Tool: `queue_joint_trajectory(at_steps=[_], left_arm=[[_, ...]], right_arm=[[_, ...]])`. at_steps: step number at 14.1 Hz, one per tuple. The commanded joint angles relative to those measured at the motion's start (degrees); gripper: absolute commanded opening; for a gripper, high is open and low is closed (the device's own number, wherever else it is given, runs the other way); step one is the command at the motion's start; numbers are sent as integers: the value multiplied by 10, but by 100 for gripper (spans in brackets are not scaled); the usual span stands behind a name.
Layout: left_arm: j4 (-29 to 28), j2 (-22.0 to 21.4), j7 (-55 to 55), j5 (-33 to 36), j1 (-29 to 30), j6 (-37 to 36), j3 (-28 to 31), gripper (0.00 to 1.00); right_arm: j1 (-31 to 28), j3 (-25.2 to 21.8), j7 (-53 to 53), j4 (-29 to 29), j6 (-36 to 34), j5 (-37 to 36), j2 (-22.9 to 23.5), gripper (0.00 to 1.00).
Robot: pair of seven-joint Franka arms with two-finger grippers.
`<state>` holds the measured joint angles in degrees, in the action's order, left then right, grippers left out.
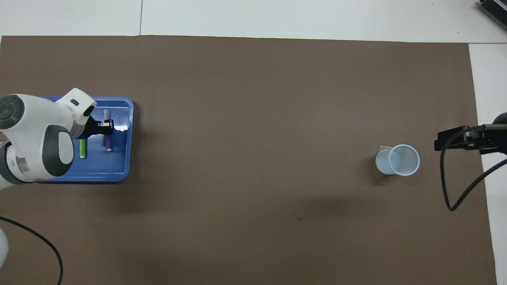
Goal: Transfer and insert pens with both arms
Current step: 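Reach the left gripper into the blue tray and grasp the purple pen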
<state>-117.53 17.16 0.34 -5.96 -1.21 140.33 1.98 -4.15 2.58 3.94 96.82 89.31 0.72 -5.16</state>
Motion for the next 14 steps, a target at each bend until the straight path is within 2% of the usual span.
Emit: queue_joint_trajectory(at_steps=[1, 4, 9, 12, 14], left_arm=[[3, 7, 12, -10, -4, 13, 1, 0], [26, 6, 11, -29, -5, -20, -1, 0], [119, -19, -3, -41, -4, -196, 0, 0], [150, -51, -92, -41, -6, -269, -6, 0], [162, -76, -192, -44, -15, -298, -18, 0]], right_arm=[[-4, 2, -10, 3, 0, 1, -6, 100], [-4, 2, -10, 3, -1, 1, -6, 100], [-4, 2, -9, 3, 0, 1, -6, 100], [-4, 2, -10, 3, -4, 1, -6, 100], [-4, 3, -14, 4, -12, 1, -11, 100]])
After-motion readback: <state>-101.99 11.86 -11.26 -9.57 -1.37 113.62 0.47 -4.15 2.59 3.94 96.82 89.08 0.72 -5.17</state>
